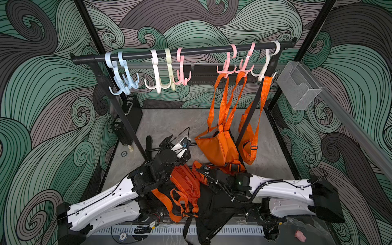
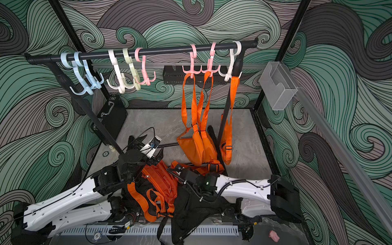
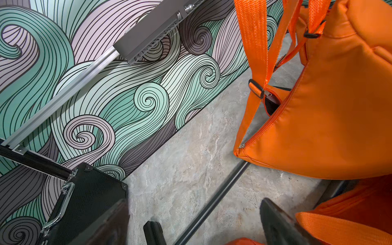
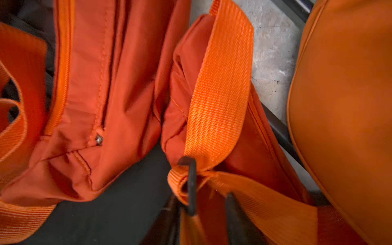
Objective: Hang the bag on a hook
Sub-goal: Pick up the bag from the bag.
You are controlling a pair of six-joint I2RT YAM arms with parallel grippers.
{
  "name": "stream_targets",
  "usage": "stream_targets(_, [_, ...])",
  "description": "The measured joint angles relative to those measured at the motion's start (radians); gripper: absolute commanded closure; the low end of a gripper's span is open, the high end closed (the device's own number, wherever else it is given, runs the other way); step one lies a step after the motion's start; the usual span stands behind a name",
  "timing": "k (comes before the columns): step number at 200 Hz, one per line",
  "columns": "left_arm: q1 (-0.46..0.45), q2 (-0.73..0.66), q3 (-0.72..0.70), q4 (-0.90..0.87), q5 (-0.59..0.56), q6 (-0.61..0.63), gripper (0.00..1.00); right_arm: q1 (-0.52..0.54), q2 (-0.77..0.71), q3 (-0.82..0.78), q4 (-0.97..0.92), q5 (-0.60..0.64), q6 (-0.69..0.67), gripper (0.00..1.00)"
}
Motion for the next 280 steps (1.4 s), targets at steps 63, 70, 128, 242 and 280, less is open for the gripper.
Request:
stream_targets(63, [0.0,0.021,0.0,-0.001,-0.002,0.0,0.02,0.0,-0.061,0.012,-0.054,-0.018,-0.012,1.0])
stream_targets(70, [0.0,0.021,0.0,-0.002,-0.001,0.0,0.02,0.0,-0.097,0.024,-0.073,-0.024,-0.019,1.0])
stream_targets(128, [0.0,0.018,0.029,-0.074,0.162,-0.013,0.02,-0.02,-0.35,0.286,-0.161,-0.154,-0.08,1.0])
stream_targets(242, [-0.031,-0.072,0.237,-0.142,0.618,-0.217,0.01,-0.121,-0.32,0.624,-0.248,-0.355,-0.172,1.0])
stream_targets(280, [-0.043,0.005,0.188,-0.108,0.677,-0.269,0.01,-0.122,-0.308,0.649,-0.241,-0.408,-0.177,1.0])
